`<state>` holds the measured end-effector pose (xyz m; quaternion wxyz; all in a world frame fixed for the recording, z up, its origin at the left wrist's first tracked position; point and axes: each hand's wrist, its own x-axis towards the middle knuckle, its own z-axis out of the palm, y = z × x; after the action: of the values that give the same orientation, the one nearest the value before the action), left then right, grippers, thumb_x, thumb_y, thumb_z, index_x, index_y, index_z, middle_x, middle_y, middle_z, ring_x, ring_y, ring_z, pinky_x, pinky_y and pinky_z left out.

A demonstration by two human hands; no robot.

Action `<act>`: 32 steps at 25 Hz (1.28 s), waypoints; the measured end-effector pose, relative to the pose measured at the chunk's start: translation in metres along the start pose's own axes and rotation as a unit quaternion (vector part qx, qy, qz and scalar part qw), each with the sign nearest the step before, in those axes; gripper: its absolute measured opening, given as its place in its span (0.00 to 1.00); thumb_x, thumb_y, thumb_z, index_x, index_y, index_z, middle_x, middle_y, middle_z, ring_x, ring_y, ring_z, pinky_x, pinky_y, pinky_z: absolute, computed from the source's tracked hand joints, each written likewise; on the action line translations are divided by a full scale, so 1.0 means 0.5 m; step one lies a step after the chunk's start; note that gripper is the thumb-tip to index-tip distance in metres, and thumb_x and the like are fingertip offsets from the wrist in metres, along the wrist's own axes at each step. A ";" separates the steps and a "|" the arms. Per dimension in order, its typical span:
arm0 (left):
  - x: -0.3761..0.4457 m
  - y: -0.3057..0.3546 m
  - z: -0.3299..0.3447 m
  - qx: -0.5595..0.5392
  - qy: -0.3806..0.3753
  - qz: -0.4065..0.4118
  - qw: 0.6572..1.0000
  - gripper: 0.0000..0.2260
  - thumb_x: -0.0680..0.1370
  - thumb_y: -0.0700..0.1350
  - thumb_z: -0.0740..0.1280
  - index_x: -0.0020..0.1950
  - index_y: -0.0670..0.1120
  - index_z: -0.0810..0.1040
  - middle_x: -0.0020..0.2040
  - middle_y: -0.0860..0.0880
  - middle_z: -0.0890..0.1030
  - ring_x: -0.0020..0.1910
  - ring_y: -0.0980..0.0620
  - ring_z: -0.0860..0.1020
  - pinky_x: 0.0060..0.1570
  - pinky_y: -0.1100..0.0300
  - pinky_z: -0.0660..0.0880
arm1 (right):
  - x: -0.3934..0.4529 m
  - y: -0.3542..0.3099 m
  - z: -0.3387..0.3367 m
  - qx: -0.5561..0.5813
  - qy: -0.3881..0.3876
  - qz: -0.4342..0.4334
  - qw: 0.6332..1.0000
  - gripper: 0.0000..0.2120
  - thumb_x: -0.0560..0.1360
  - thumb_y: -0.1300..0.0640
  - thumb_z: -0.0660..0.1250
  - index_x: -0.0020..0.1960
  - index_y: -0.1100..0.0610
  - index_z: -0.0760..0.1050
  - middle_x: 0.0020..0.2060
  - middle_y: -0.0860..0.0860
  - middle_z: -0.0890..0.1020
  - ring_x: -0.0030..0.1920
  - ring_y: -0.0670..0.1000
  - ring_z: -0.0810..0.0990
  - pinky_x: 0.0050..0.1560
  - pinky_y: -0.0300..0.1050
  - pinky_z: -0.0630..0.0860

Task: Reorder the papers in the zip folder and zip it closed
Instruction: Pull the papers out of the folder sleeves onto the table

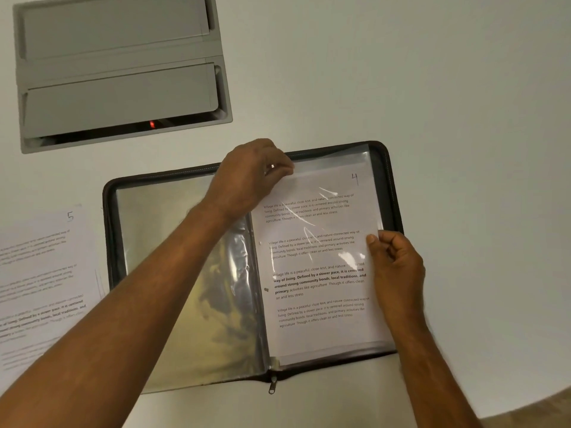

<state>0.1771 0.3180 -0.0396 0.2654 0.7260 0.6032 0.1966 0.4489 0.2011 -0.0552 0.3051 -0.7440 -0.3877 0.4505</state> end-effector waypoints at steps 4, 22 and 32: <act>0.009 0.001 -0.014 -0.021 -0.032 -0.008 0.999 0.03 0.78 0.47 0.73 0.49 0.49 0.86 0.46 0.53 0.80 0.43 0.54 0.77 0.48 0.52 0.78 | 0.003 0.005 0.002 -0.010 0.006 -0.002 1.000 0.07 0.83 0.53 0.66 0.56 0.55 0.80 0.48 0.48 0.85 0.41 0.36 0.83 0.37 0.29 0.77; 0.064 0.006 -0.020 -0.100 -0.282 -0.100 0.949 0.14 0.75 0.58 0.74 0.51 0.49 0.87 0.56 0.59 0.82 0.54 0.63 0.78 0.53 0.64 0.73 | -0.013 0.011 0.002 0.028 0.010 -0.034 0.999 0.07 0.84 0.54 0.65 0.58 0.54 0.79 0.47 0.44 0.84 0.42 0.39 0.84 0.37 0.33 0.79; 0.075 0.005 -0.012 -0.144 -0.328 -0.084 0.930 0.09 0.74 0.53 0.77 0.52 0.52 0.88 0.51 0.59 0.85 0.51 0.66 0.81 0.61 0.59 0.75 | -0.012 0.014 0.001 0.046 0.005 -0.021 0.999 0.08 0.83 0.55 0.65 0.60 0.56 0.79 0.46 0.43 0.84 0.43 0.39 0.84 0.38 0.32 0.79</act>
<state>0.1825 0.3552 -0.0347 0.5656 0.6509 0.5063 0.0091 0.4488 0.1924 -0.0585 0.3503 -0.7231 -0.3807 0.4577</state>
